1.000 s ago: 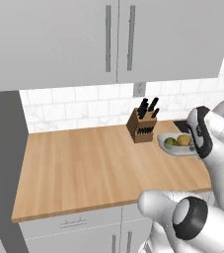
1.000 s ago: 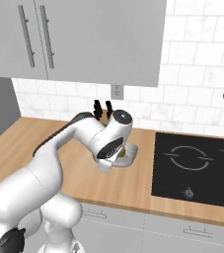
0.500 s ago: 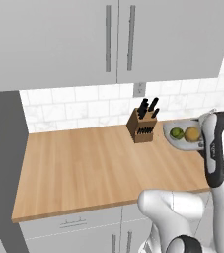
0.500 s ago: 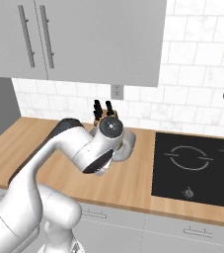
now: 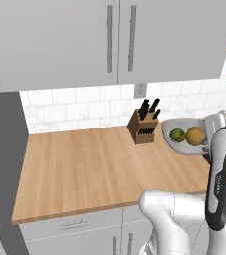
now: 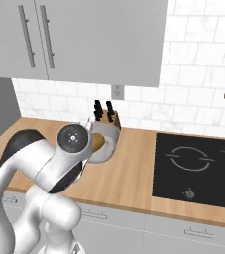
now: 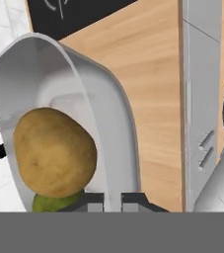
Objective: Take the meat container that has the chicken drumstick and place it on the second highest rack of the freezer. Then take the vegetable container that has the lime and potato and place it on the highest rack of the freezer.
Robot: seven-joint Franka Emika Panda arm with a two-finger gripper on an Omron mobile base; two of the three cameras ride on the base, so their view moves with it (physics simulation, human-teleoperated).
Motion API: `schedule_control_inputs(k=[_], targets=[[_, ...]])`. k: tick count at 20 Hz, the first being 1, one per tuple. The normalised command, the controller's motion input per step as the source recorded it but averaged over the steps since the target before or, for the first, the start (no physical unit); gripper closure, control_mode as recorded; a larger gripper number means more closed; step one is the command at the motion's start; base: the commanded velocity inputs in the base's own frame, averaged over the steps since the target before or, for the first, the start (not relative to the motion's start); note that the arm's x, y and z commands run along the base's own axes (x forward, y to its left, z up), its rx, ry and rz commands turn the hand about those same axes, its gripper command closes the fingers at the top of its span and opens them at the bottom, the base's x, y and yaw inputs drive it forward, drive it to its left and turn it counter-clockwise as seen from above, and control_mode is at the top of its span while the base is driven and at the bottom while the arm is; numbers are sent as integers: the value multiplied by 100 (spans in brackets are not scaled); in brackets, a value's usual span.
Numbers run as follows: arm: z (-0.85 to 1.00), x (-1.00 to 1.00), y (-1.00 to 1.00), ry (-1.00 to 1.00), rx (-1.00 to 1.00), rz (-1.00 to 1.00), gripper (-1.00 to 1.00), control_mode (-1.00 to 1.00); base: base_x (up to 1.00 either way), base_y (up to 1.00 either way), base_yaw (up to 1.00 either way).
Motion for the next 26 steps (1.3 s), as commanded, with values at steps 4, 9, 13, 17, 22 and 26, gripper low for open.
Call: schedule_control_inputs(k=[4, 9, 13, 17, 22, 26], targets=[[52, -70, 42, -11, 0, 0, 100, -100, 0, 0, 0], [55, -33, 34, 1, 0, 0, 100, -100, 0, 0, 0], [5, -35, 32, -2, 0, 0, 100, -100, 0, 0, 0], [-2, -8, 11, 0, 0, 0, 100, -100, 0, 0, 0], [0, 0, 0, 0, 0, 0, 100, -100, 0, 0, 0], [0, 0, 0, 0, 0, 0, 100, 100, -68, 9, 1]])
